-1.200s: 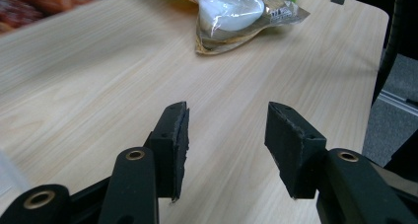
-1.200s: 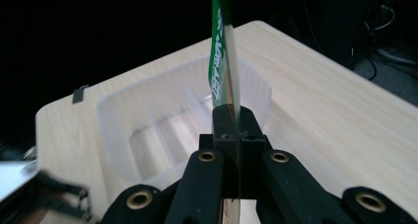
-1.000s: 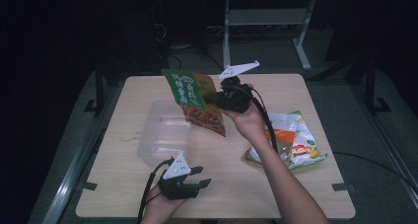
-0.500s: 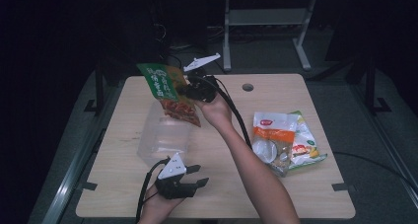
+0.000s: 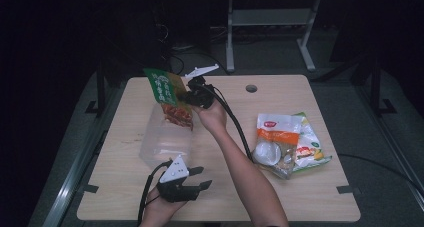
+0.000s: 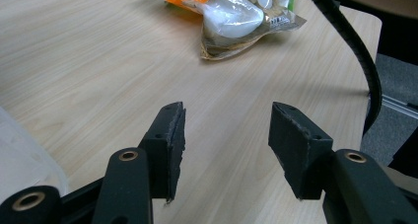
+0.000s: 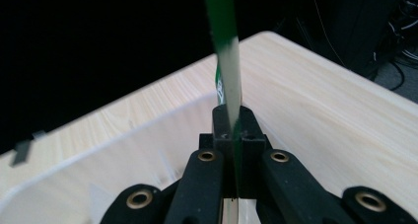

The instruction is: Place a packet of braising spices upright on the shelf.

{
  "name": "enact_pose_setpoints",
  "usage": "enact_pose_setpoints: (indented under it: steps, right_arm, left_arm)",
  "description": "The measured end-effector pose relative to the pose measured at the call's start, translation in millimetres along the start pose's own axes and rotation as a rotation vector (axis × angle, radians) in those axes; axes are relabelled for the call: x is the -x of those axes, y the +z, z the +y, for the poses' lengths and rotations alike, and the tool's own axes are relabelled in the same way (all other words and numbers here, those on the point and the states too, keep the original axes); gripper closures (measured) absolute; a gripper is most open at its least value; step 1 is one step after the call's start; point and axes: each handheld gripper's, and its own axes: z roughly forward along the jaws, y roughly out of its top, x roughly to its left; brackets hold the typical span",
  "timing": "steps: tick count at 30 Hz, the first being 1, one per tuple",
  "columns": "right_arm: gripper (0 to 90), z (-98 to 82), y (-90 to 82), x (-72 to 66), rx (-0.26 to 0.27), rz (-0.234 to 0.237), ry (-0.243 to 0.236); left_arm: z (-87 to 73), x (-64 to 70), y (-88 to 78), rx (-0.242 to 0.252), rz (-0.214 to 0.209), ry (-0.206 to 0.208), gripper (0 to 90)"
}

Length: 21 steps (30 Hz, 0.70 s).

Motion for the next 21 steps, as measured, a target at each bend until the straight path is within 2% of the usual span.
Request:
enact_pose_setpoints:
  steps: [2, 5, 12, 15, 17, 21]
  right_arm:
    - [90.0, -6.9, 4.5, 1.7, -0.01, -0.004, -0.007]
    - [89.9, -13.1, 2.3, 8.0, 0.02, 0.006, 0.012]
    - [88.6, -13.4, -1.1, 12.0, 0.0, -0.006, -0.026]
    - [75.3, -11.0, -1.3, 13.1, -0.035, -0.024, -0.027]
    - [66.1, -10.6, -3.8, 15.1, -0.039, -0.029, -0.02]
    - [52.9, -9.9, -17.9, 21.9, -0.049, -0.043, 0.003]
  left_arm:
    - [0.0, -0.1, 0.0, 0.001, 0.0, -0.002, 47.6]
    - [0.3, -0.8, 0.2, 0.003, -0.001, -0.004, 47.6]
    - [1.1, 0.1, 3.0, 0.0, 0.0, -0.003, 46.1]
    - [1.1, 0.4, 3.5, -0.002, 0.005, 0.0, 44.8]
    - [1.0, 0.2, 3.9, -0.004, 0.009, 0.001, 43.6]
    - [1.1, -0.2, 5.6, -0.009, 0.015, -0.001, 41.0]
